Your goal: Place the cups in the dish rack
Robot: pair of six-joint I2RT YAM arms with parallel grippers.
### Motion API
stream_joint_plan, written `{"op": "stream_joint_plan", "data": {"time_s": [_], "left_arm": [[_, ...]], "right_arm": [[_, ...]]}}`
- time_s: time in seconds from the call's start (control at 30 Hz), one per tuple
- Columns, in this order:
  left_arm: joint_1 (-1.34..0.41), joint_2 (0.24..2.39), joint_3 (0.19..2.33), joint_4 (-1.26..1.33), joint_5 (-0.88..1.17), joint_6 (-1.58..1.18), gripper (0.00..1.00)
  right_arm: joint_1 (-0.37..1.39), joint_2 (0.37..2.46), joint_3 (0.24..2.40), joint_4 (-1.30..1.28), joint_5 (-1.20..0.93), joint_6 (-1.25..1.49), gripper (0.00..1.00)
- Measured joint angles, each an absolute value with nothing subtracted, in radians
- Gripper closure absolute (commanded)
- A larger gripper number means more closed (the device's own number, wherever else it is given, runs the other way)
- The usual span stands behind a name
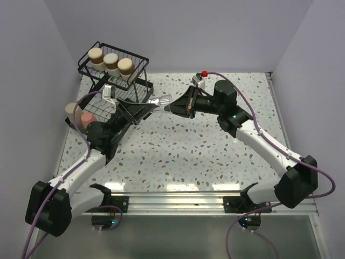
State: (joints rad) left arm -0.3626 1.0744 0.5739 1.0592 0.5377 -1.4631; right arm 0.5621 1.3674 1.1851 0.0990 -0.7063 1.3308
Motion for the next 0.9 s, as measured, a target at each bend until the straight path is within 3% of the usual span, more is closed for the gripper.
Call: {"op": "stream_joint_plan", "data": {"time_s": [0.13,0.27,0.57,0.7,0.77,0.8,0.9], "left_arm": [[-0.363,1.056,0.574,1.028,0.538,-1.456,0.28],[-0.362,1.05,0.574,0.998,0.535,-1.45,0.52],[-0.362,1.047,0.574,0.975,0.537,-1.436,0.86],[-0.362,1.033,0.585,0.918,0.546,-1.405,0.99],[-0.362,1.025,0.61,0.855,0.548,-1.38,1.0],[-0.362,1.022,0.622,0.829,0.548,-1.367,1.0],[-0.358,1.008,0.673,0.737,0.548,-1.317,1.0]], "right_arm": [[0.563,1.367,1.185,0.099,-0.701,1.332,1.0],[0.565,1.367,1.185,0.104,-0.703,1.333,1.0],[0.564,1.367,1.177,0.099,-0.701,1.332,1.0],[0.564,1.367,1.177,0.073,-0.698,1.315,0.72],[0.564,1.367,1.177,0.054,-0.691,1.292,0.46],[0.563,1.366,1.176,0.044,-0.688,1.281,0.39],[0.559,1.36,1.175,-0.006,-0.67,1.24,0.29]]}}
